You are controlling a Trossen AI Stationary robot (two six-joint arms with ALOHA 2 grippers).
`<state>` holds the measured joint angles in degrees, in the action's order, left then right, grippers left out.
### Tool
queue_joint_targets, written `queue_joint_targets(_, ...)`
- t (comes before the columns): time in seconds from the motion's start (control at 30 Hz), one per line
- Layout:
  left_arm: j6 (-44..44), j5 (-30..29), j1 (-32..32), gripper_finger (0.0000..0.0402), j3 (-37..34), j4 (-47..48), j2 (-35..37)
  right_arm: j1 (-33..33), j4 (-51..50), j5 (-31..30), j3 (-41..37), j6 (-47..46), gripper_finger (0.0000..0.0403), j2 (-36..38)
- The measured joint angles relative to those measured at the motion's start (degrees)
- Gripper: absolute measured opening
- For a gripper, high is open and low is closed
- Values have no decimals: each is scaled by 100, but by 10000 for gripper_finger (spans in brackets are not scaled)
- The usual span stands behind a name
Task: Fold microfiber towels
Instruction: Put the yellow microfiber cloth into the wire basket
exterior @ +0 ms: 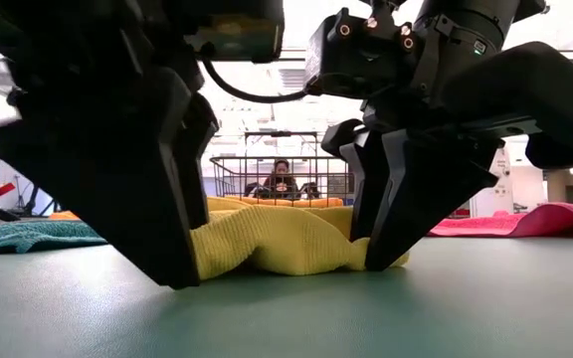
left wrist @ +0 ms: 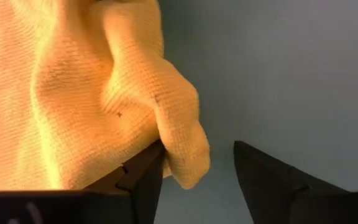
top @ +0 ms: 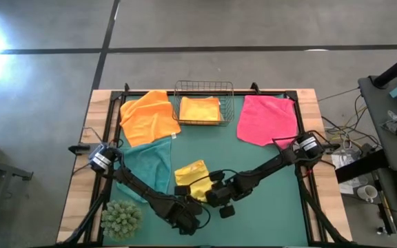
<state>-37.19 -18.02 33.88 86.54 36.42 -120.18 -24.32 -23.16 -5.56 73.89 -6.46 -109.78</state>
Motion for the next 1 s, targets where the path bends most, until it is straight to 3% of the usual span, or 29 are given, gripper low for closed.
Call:
queue_joint_targets(0.23, -4, -356, -83, 161, -27, -14, -74, -2, -7, 58, -2, -133, 81, -2)
queue_joint_targets(0.57, 52, -463, -106, 11, -66, 24, -74, -2, -22, 165, -2, -199, 45, -2)
queue_joint_targets(0.77, 52, -422, -106, 10, -52, 42, -50, -13, -78, 265, -8, -217, 11, 53)
queue_joint_targets(1.0, 72, 433, -132, 10, 135, 286, 265, -127, -448, 350, -11, -619, 9, 500)
